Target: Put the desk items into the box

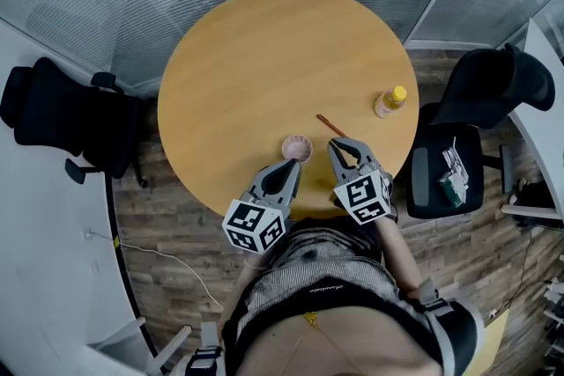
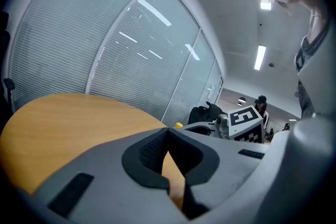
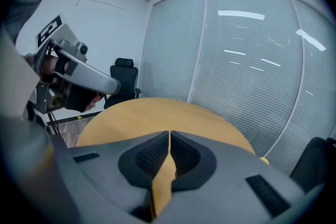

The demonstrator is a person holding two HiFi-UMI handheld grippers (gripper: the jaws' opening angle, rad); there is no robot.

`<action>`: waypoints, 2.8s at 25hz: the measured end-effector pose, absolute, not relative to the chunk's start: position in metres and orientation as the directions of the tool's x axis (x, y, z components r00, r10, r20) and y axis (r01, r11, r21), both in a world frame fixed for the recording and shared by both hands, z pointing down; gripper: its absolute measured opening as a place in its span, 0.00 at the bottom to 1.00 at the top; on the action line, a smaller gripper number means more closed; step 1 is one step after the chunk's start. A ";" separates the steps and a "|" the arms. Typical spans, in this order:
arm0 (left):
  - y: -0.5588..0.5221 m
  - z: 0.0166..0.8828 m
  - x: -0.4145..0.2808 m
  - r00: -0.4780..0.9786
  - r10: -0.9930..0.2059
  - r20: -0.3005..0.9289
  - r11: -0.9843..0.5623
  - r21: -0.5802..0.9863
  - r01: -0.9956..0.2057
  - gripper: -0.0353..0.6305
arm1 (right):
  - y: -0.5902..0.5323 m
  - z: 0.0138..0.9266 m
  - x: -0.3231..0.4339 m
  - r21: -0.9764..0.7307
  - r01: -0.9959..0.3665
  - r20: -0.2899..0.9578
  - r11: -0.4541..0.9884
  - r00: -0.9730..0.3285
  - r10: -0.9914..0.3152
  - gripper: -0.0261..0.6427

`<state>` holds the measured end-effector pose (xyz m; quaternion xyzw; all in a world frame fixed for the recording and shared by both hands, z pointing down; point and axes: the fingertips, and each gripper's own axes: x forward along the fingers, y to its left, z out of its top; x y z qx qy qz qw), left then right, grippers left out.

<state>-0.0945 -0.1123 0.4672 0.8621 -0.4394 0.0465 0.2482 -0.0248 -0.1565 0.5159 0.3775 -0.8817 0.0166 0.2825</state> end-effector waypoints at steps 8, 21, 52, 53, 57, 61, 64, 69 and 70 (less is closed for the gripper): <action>-0.120 0.474 -0.098 0.606 -0.729 0.318 -0.481 0.393 -0.784 0.08 | -0.177 0.535 -0.008 0.170 -0.705 0.559 0.688 -0.506 -0.657 0.07; -0.129 0.484 -0.097 0.610 -0.712 0.349 -0.474 0.402 -0.783 0.08 | -0.206 0.578 0.009 0.185 -0.692 0.638 0.698 -0.455 -0.621 0.07; -0.143 0.515 -0.105 0.603 -0.676 0.423 -0.448 0.414 -0.792 0.08 | -0.226 0.698 0.016 0.056 -0.585 0.850 0.809 -0.397 -0.346 0.08; -0.143 0.515 -0.106 0.603 -0.676 0.424 -0.447 0.414 -0.793 0.08 | -0.225 0.701 0.016 0.056 -0.578 0.855 0.814 -0.394 -0.338 0.08; -0.145 0.516 -0.108 0.602 -0.676 0.426 -0.443 0.418 -0.793 0.08 | -0.222 0.712 0.019 0.045 -0.565 0.871 0.824 -0.382 -0.309 0.08; -0.147 0.520 -0.111 0.595 -0.679 0.430 -0.433 0.419 -0.798 0.08 | -0.218 0.724 0.023 0.017 -0.566 0.878 0.824 -0.385 -0.283 0.10; -0.149 0.522 -0.116 0.588 -0.684 0.431 -0.426 0.419 -0.802 0.08 | -0.214 0.733 0.028 0.006 -0.572 0.890 0.820 -0.370 -0.265 0.17; -0.151 0.525 -0.117 0.589 -0.681 0.435 -0.429 0.415 -0.803 0.08 | -0.212 0.747 0.034 -0.006 -0.578 0.901 0.816 -0.357 -0.245 0.18; -0.151 0.526 -0.117 0.589 -0.680 0.436 -0.429 0.415 -0.802 0.08 | -0.212 0.748 0.034 -0.011 -0.579 0.901 0.815 -0.358 -0.243 0.18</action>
